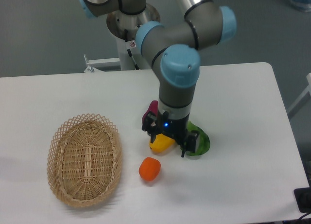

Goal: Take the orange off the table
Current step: 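Move the gripper over toward the orange beside the basket, then lower the gripper onto the orange and close on it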

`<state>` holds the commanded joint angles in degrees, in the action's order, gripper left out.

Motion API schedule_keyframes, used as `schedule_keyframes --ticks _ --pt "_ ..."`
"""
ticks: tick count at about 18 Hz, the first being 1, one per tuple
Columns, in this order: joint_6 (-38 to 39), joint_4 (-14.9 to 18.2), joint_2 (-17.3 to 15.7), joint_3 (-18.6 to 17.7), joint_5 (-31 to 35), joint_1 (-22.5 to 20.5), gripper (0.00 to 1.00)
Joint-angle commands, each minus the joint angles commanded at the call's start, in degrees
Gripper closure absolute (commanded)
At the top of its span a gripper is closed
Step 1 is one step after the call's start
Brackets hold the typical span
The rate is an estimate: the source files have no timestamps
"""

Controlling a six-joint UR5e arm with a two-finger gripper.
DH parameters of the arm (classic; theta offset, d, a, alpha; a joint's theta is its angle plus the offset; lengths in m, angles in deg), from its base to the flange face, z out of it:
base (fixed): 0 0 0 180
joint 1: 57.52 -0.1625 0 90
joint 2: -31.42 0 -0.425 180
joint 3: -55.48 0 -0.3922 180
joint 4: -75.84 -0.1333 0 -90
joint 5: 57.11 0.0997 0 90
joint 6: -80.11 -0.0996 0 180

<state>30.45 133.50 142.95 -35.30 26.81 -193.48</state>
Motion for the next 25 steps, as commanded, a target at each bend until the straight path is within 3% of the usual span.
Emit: schedule_keyframes --ticks 3,8,14,25 --pt "1.0 -1.2 1.6 -0.3 4.4 2.3 0.00" --pt "3.4 -5.2 4.5 -1.1 5.1 3.8 0.00" --pt "4.7 -6.9 4.5 -4.5 5.2 4.0 0.00" --pt "7.6 -8.2 7.6 -3.5 6.7 5.4 0.00"
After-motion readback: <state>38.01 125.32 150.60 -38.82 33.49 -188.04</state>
